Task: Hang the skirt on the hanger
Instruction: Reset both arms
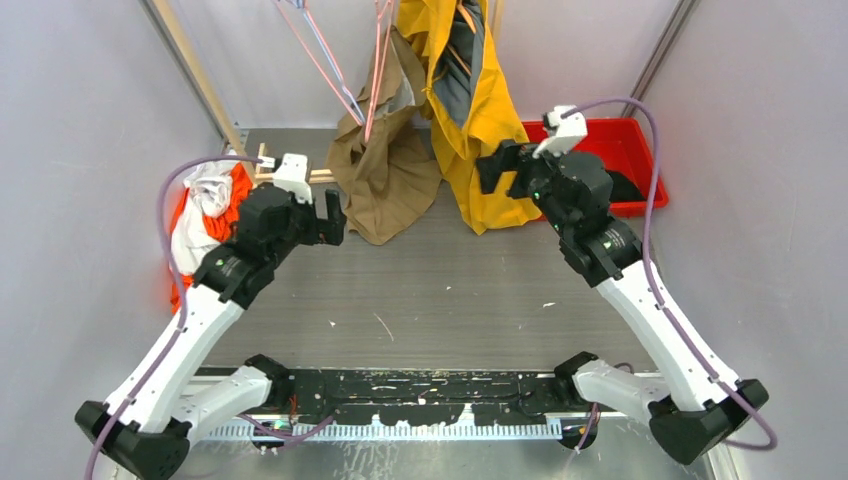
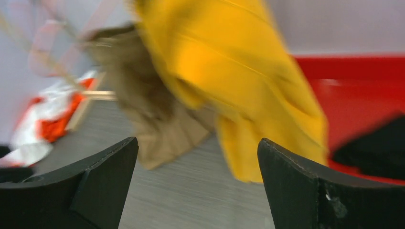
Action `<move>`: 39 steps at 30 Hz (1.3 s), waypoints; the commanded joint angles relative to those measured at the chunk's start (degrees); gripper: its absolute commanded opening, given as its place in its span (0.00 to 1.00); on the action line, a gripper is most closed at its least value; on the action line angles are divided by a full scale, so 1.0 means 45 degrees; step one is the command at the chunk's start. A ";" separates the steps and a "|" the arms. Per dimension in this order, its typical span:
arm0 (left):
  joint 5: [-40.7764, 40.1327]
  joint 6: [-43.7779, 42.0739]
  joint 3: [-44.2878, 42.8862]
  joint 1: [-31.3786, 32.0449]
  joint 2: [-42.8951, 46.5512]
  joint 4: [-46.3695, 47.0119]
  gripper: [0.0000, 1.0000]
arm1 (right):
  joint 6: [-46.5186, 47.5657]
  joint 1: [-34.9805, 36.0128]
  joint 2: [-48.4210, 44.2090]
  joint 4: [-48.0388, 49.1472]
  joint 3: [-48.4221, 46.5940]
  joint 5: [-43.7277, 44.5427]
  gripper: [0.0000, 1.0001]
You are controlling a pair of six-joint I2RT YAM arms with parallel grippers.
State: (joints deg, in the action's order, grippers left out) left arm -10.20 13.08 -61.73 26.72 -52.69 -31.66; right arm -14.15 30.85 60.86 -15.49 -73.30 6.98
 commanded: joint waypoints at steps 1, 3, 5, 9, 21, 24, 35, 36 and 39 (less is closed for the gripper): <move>-0.0657 0.0181 0.1332 -0.0877 -0.0771 0.2812 1.00 | -0.0870 -0.2923 -0.0731 0.0543 0.2782 0.0622 1.00; 0.0047 0.0356 0.2119 -0.2030 -0.1285 0.3682 0.99 | -0.1534 -0.4573 -0.1069 0.1573 0.4575 0.0667 1.00; 0.0779 0.0447 0.2935 -0.3267 -0.1658 0.4431 0.99 | -0.1880 -0.6156 -0.1283 0.2647 0.6303 0.0523 1.00; 0.0683 0.0455 0.4473 -0.4728 -0.1814 0.6418 0.99 | -0.1554 -0.6865 -0.1869 0.5494 0.9546 0.1978 1.00; 0.0425 -0.2075 0.6898 -0.6174 -0.5247 1.2716 0.99 | -0.0782 -0.6871 -0.0447 1.1448 1.2983 0.4807 1.00; 0.2078 -0.1525 0.6535 -0.6813 -0.6623 1.2634 0.99 | -0.0649 -0.6857 0.0962 1.3159 1.3167 0.5072 1.00; 0.3174 -0.1124 0.7082 -0.7168 -0.7391 1.4560 0.99 | 0.0143 -0.6720 0.4684 1.7342 1.3702 0.5106 1.00; 0.3151 -0.1122 0.7247 -0.7166 -0.7313 1.4832 0.99 | 0.0316 -0.6709 0.4904 1.7349 1.3585 0.4774 1.00; 0.3144 -0.1098 0.8065 -0.7154 -0.6978 1.5877 0.99 | 0.0452 -0.6661 0.5318 1.8202 1.3844 0.4445 1.00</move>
State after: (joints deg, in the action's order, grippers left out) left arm 3.31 7.53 -28.95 -5.39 -87.37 30.28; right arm -14.39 0.38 83.68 55.33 -11.55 28.69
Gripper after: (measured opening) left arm 0.994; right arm 0.998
